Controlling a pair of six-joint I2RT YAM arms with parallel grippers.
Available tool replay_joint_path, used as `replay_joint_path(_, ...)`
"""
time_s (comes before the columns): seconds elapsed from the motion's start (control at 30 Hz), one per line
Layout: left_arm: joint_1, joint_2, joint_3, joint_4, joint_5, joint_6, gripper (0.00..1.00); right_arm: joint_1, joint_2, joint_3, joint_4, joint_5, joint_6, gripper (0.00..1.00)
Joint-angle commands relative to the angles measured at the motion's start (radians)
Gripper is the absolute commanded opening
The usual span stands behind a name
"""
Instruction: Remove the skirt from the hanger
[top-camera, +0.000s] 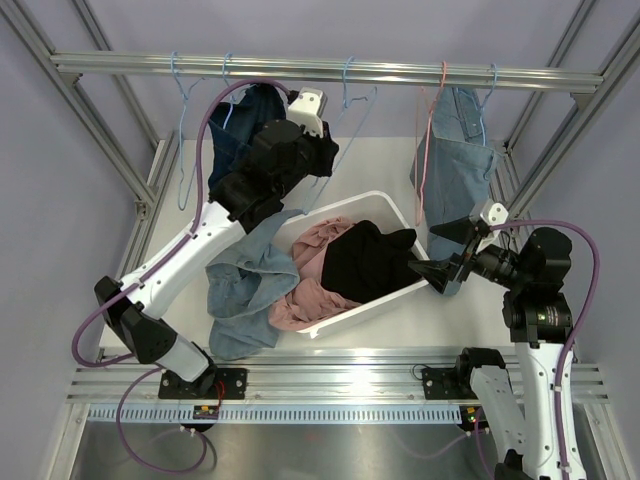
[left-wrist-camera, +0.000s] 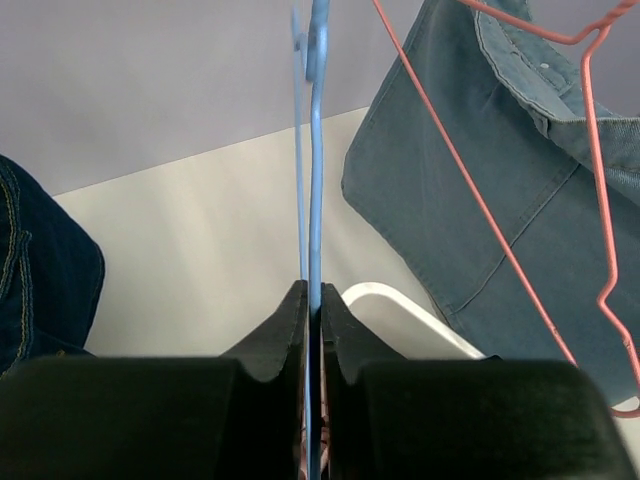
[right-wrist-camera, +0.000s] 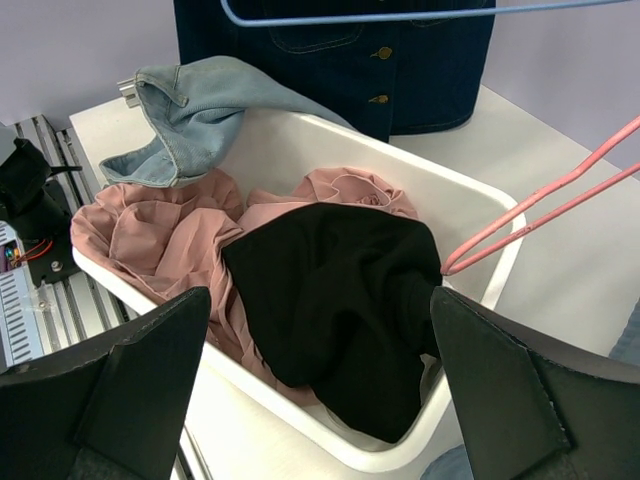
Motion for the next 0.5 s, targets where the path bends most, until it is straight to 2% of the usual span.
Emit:
replay_joint_path(0.0,0.005,-0.05,-0.015,0.044,0.046,-0.036,0.23,-0.015,-0.01,-0.003,0.033,-0.038,-0.003,0.99)
replay_joint_path(0.07,0.005,-0.082,-0.038,0.04,0.06,-0.044,0.38,-0.019,-0.013,-0.003,0.033,-0.041,-0.003,0.99)
replay_joint_path(0.1,0.005,-0.095,-0.045,0.036,0.06,-0.045,0.54,-0.025,-0.013,-0.003,0.033,-0.047,-0.003,0.99)
replay_joint_path(0.2,0.005,-0.17,-0.104,0.029,0.057,-0.052,0.7,-0.033,-0.016,-0.003,0.022,-0.06,-0.013,0.99)
replay_joint_path(0.23,0.005,-0.194,-0.123,0.029,0.054,-0.053,0.79,-0.035,-0.018,-0.001,0.02,-0.063,-0.02,1.0)
replay_joint_path(0.3,0.005,-0.276,-0.184,0.018,0.048,-0.053,0.88,-0.041,-0.018,0.0,0.013,-0.077,-0.032,0.99)
replay_joint_path(0.47,0.005,-0.457,-0.327,-0.049,-0.014,-0.123,0.97,-0.05,-0.018,0.002,-0.001,-0.098,-0.049,0.99)
